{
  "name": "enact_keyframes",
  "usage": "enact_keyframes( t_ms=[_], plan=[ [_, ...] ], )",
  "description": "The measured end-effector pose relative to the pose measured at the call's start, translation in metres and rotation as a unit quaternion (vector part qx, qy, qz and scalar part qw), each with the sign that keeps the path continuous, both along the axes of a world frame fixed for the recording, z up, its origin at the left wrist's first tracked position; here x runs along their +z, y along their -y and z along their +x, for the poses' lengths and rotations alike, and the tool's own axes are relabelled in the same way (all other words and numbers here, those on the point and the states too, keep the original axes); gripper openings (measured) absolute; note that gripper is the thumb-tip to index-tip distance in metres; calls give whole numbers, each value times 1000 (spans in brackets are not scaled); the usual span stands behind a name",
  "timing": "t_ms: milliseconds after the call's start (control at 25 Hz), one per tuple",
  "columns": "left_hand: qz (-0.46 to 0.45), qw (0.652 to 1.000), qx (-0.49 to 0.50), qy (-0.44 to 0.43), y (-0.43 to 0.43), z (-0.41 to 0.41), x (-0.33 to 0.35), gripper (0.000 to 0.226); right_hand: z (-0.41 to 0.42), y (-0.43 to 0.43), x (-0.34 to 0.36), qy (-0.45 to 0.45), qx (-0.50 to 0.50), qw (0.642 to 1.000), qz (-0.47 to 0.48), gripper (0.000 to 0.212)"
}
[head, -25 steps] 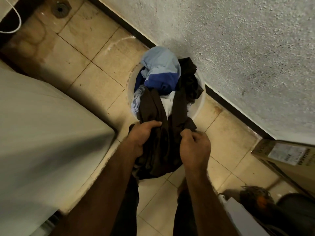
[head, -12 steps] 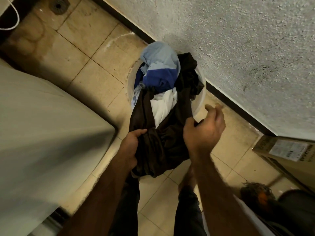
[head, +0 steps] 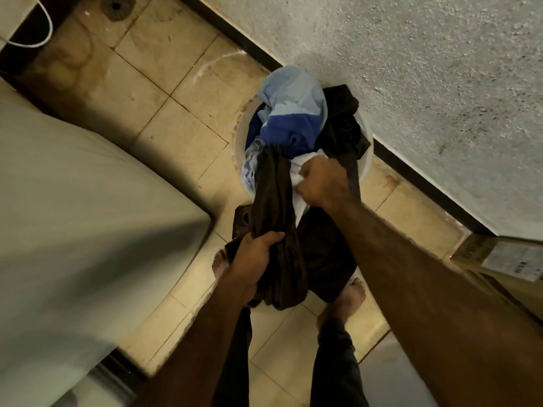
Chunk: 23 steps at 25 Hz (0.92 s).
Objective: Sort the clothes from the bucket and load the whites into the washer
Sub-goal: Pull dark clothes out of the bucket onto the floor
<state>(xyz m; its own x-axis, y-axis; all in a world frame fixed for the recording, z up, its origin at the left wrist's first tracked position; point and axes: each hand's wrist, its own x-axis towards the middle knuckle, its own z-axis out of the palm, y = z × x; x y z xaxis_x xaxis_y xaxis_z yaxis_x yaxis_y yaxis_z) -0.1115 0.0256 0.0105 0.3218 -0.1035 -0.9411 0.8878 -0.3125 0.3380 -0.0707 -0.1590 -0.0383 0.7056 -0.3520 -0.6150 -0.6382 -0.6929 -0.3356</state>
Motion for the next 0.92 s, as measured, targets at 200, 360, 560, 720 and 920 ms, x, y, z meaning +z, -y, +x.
enact_keyframes(
  t_ms=[200,360,560,720,920],
  plan=[
    [9,999,6,40,-8,-21,21,15,23,39,6,144,-263,949,-96,30],
    [4,998,-24,65,-17,-38,37,31,46,61,5,200,-376,905,26,33],
    [-2,997,-14,73,-15,-33,39,31,4,20,9,245,-322,914,37,63],
    [-4,993,-88,73,-5,-36,38,14,-50,-28,-1,5,-432,890,146,128],
    [-87,946,-280,141,8,-63,47,19,-21,-43,-23,-80,-356,892,267,115]
  ],
)
